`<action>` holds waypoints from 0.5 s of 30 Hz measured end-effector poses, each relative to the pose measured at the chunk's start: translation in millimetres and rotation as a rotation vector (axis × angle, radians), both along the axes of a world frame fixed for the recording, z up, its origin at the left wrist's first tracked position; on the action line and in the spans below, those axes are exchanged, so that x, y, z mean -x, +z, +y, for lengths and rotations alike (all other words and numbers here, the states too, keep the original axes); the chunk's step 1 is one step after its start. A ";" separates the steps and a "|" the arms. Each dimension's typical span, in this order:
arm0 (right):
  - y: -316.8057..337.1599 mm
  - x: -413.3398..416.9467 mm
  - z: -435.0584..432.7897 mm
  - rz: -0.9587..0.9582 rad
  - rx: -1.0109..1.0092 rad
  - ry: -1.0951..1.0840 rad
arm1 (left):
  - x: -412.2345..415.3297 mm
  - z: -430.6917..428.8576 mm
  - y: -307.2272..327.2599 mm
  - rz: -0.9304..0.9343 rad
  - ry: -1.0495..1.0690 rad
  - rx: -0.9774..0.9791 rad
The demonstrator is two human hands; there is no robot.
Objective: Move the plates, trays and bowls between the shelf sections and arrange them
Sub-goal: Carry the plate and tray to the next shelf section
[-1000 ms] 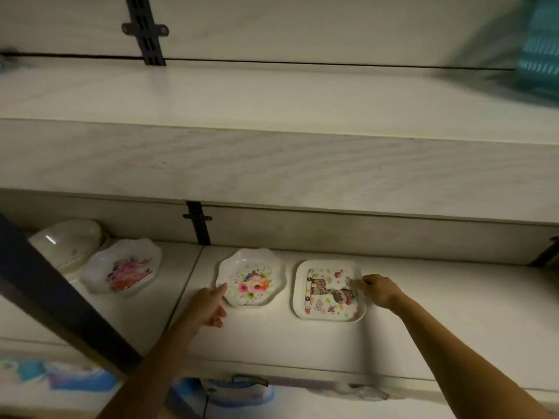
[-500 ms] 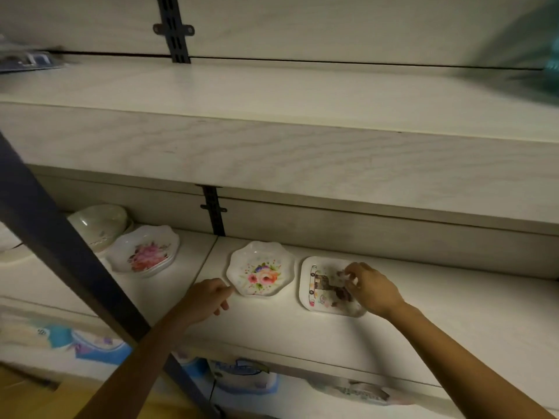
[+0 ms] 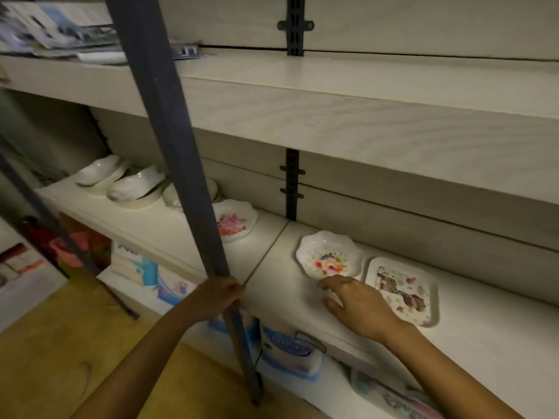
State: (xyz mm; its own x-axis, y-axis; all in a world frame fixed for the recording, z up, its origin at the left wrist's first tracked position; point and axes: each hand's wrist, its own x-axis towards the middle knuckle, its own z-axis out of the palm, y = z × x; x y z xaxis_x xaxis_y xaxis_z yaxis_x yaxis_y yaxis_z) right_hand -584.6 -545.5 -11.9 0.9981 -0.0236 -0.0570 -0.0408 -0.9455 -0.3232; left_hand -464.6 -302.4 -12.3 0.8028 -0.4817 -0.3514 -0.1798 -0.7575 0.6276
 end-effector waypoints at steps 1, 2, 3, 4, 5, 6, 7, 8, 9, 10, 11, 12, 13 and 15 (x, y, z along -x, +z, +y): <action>1.7 -2.7 9.7 0.002 -0.003 0.024 | -0.6 11.1 0.5 -0.015 0.007 0.000; 3.5 -5.7 19.6 0.003 -0.007 0.049 | -0.6 22.7 0.2 -0.015 0.011 0.007; 5.1 -8.7 29.7 0.002 -0.012 0.071 | -0.7 33.9 0.6 -0.018 0.014 0.014; 6.5 -11.6 39.9 0.001 -0.016 0.089 | -1.3 44.7 1.5 -0.028 0.012 0.011; 7.1 -14.5 50.7 -0.001 -0.021 0.103 | -2.4 55.2 2.5 -0.043 0.006 -0.003; 7.3 -17.5 62.5 -0.008 -0.027 0.113 | -4.8 65.8 3.8 -0.056 0.002 -0.019; 6.9 -20.8 75.2 -0.011 -0.033 0.121 | -8.5 76.9 6.0 -0.067 0.004 -0.031; 6.2 -24.2 88.7 -0.011 -0.044 0.127 | -13.5 88.9 7.9 -0.068 0.015 -0.038; 5.1 -28.0 103.1 -0.009 -0.058 0.129 | -19.6 102.4 8.9 -0.065 0.030 -0.040; 3.4 -32.1 118.0 -0.006 -0.077 0.126 | -26.5 116.9 9.0 -0.062 0.037 -0.039; 2.0 -36.4 134.0 -0.002 -0.103 0.113 | -33.5 132.3 7.5 -0.061 0.027 -0.037; 0.5 -40.3 150.1 0.006 -0.134 0.096 | -40.3 147.3 5.7 -0.058 0.011 -0.031; -1.1 -45.0 165.9 0.007 -0.162 0.079 | -46.2 161.6 4.7 -0.055 -0.006 -0.027; -4.3 -56.3 195.8 -0.006 -0.192 0.044 | -59.2 187.6 4.8 -0.050 -0.038 -0.023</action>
